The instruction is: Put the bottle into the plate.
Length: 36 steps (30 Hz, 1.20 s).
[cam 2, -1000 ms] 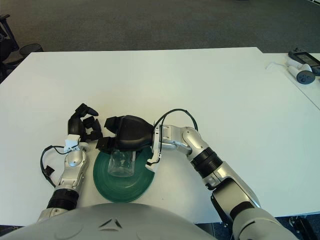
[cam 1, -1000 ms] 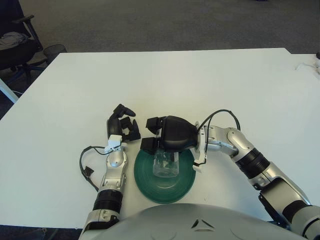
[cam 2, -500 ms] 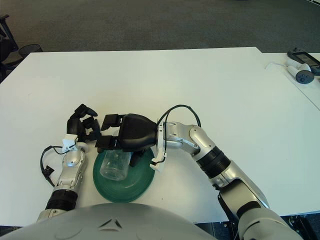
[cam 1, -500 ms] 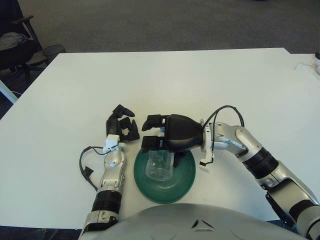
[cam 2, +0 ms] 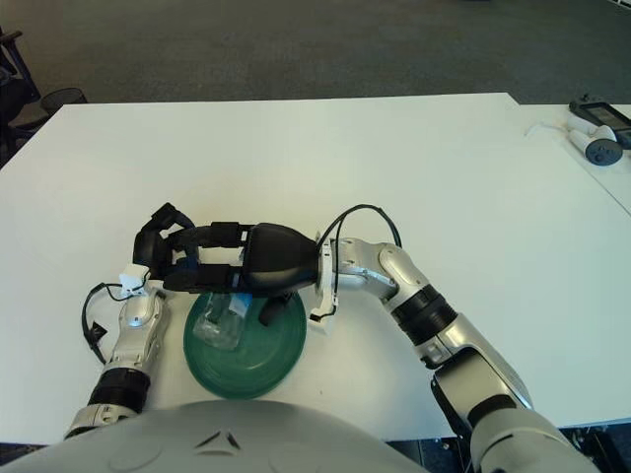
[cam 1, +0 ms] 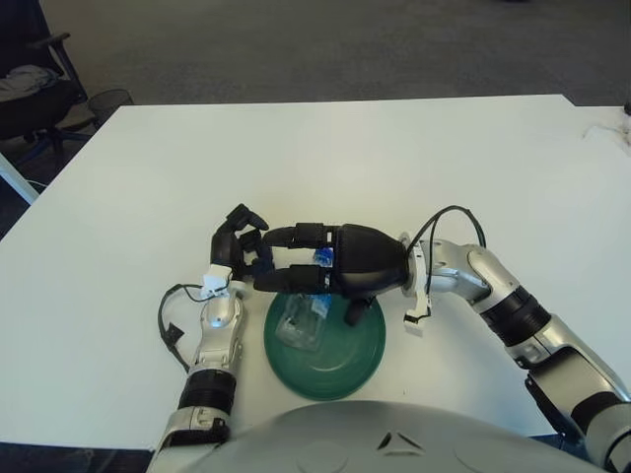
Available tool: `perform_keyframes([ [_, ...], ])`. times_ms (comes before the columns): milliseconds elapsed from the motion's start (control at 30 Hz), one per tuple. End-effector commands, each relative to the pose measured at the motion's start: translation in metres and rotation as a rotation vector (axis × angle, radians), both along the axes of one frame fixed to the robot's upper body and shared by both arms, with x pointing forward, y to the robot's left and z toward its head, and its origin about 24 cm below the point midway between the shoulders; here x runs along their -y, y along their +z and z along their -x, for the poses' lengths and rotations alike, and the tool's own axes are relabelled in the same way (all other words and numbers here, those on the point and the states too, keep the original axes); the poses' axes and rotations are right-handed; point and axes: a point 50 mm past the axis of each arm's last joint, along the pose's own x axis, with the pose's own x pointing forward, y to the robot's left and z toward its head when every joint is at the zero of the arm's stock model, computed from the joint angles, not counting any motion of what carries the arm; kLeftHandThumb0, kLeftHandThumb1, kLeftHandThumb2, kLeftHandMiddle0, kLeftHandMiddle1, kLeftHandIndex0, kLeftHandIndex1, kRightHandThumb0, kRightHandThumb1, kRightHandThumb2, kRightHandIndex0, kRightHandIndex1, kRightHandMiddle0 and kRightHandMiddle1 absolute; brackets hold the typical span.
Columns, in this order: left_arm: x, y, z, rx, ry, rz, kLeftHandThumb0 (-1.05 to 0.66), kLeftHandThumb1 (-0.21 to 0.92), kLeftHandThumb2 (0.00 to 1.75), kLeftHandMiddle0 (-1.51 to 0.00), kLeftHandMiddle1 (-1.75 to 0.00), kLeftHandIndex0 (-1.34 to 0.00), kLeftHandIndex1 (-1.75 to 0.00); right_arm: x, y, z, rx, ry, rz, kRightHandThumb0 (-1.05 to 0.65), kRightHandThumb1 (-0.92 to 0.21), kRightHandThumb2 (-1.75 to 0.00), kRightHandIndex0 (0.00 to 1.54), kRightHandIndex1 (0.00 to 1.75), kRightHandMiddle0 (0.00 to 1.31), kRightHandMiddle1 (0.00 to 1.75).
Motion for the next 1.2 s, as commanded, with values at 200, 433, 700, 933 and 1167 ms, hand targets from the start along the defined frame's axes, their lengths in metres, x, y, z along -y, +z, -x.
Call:
perform_keyframes([
  [200, -0.004, -0.038, 0.026, -0.107, 0.063, -0.059, -0.56, 0.12, 1.55, -1.21, -1.75, -0.77, -1.75, 0.000, 0.002, -0.005, 0.047, -0.003, -0.012, -0.05, -0.28, -1.47, 0.00, 0.00, 0.00, 0.00],
  [433, -0.007, -0.042, 0.025, -0.085, 0.019, -0.029, -0.57, 0.12, 1.56, -1.22, -1.75, -0.78, -1.75, 0.002, 0.003, -0.008, 0.051, -0.014, 0.004, -0.05, -0.27, -1.48, 0.00, 0.00, 0.00, 0.00],
  [700, -0.009, -0.046, 0.025, -0.085, -0.010, 0.031, -0.56, 0.13, 1.54, -1.23, -1.75, -0.77, -1.75, 0.011, 0.022, -0.027, 0.033, -0.043, -0.029, -0.07, -0.30, -1.46, 0.00, 0.00, 0.00, 0.00],
  [933, -0.010, -0.042, 0.032, -0.114, 0.001, 0.026, -0.53, 0.20, 1.46, -1.19, -1.75, -0.71, -1.75, 0.014, 0.047, -0.048, -0.126, -0.090, -0.291, -0.37, -0.74, -0.97, 0.00, 0.00, 0.00, 0.08],
  [1167, -0.003, -0.035, 0.029, -0.208, 0.044, 0.028, -0.52, 0.20, 1.46, -1.20, -1.75, -0.71, -1.75, 0.032, 0.054, -0.075, -0.558, -0.234, -0.788, -0.49, -0.73, -0.84, 0.21, 0.55, 0.00, 0.95],
])
